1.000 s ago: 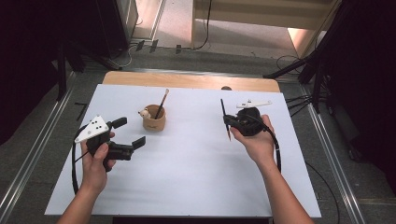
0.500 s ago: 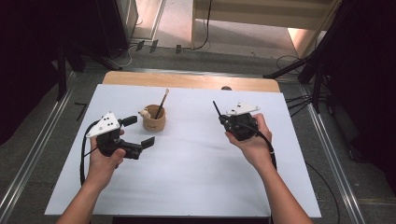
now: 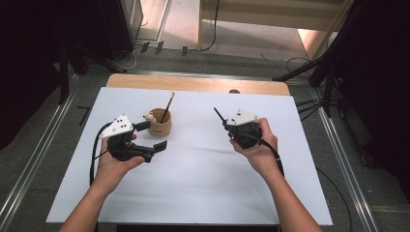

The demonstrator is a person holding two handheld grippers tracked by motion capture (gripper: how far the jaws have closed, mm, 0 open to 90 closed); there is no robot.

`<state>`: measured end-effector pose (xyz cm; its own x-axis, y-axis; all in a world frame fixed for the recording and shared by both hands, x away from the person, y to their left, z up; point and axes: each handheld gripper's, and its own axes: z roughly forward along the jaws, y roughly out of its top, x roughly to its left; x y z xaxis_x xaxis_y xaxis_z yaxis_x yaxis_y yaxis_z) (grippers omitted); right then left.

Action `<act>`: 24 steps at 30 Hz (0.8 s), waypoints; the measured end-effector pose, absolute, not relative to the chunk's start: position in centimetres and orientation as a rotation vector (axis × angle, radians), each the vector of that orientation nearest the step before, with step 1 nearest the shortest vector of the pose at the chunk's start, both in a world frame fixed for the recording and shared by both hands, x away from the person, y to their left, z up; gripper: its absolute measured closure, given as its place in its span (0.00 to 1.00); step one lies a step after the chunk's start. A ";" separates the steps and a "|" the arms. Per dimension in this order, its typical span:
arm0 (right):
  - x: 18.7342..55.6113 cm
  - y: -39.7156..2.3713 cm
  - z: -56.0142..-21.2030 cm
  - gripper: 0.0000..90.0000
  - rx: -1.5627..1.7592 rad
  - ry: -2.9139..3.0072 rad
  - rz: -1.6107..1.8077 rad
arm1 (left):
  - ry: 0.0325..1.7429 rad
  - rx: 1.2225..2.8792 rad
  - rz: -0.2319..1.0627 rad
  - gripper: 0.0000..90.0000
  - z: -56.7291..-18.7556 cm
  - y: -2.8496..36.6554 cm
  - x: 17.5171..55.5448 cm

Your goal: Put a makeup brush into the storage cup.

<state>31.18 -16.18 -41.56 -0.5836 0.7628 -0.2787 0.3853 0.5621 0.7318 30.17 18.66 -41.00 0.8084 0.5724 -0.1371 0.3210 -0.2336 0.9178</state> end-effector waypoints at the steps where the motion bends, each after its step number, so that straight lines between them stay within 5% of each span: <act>1: 31.1 -16.1 -41.6 0.95 0.907 2.209 0.839 | 0.678 1.841 0.272 0.07 -41.0 18.6 30.2; 14: 30.7 -15.7 -41.4 0.95 0.770 2.160 0.807 | 0.658 1.852 0.251 0.08 -40.3 16.9 30.8; 24: 30.2 -15.4 -41.3 0.95 0.667 2.125 0.777 | 0.663 1.877 0.260 0.18 -40.1 15.4 31.1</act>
